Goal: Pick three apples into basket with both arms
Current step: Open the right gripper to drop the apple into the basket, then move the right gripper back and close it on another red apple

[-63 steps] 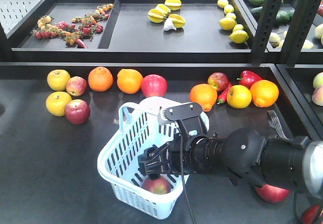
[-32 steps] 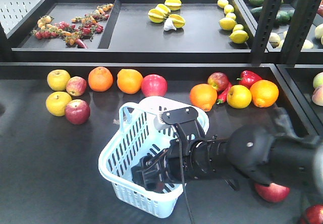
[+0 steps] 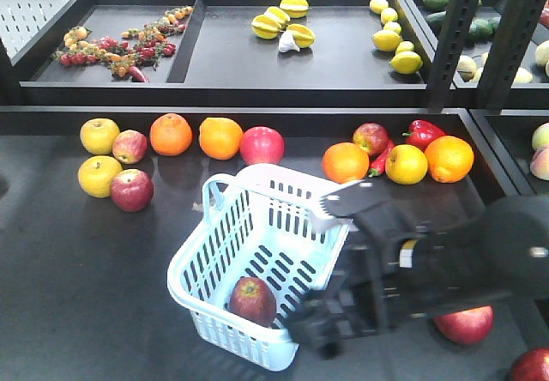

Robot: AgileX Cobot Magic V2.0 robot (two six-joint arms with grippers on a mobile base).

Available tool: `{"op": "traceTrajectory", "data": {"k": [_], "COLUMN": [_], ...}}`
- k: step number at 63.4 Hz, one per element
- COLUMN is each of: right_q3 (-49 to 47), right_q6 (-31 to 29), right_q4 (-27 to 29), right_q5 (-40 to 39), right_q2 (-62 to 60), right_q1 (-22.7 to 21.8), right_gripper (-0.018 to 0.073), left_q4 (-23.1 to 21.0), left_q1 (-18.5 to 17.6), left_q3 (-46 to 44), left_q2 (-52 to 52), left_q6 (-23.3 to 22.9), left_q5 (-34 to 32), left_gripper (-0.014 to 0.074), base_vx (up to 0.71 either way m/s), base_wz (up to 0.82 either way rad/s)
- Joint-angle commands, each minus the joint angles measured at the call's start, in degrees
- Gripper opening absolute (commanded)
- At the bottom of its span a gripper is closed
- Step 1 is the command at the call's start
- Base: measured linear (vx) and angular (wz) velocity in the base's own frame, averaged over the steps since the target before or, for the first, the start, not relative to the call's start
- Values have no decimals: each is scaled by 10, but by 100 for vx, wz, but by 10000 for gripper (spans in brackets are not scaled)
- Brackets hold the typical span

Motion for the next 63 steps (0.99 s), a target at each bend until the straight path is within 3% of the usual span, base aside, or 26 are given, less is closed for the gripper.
{"op": "traceTrajectory", "data": {"k": [1,11,38,46,63], "right_q3": [-16,-16,-16,-16,-16], "right_q6": [57,68,61,60,60], "right_q4": [-99,-174,-221,-221,-224], "right_q5": [34,82,86,71,20], "right_q2": [-29,-30,0,41,121], "right_q1": [-31,-98,-319,-342,-342], "right_gripper": [589,589,589,589,589], "left_q4": [7,7,7,7,7], "left_q1": [-1,-1,-1,-1,-1], "left_q3": [-15,-15,-15,-15,-15], "left_q2": [3,3,3,3,3], "left_q6": [-5,-5,-5,-5,-5], "left_q5": [-35,-35,-35,-35,-35], "left_gripper": [589,589,589,589,589], "base_vx": [0,0,0,0,0], "base_wz": [0,0,0,0,0]}}
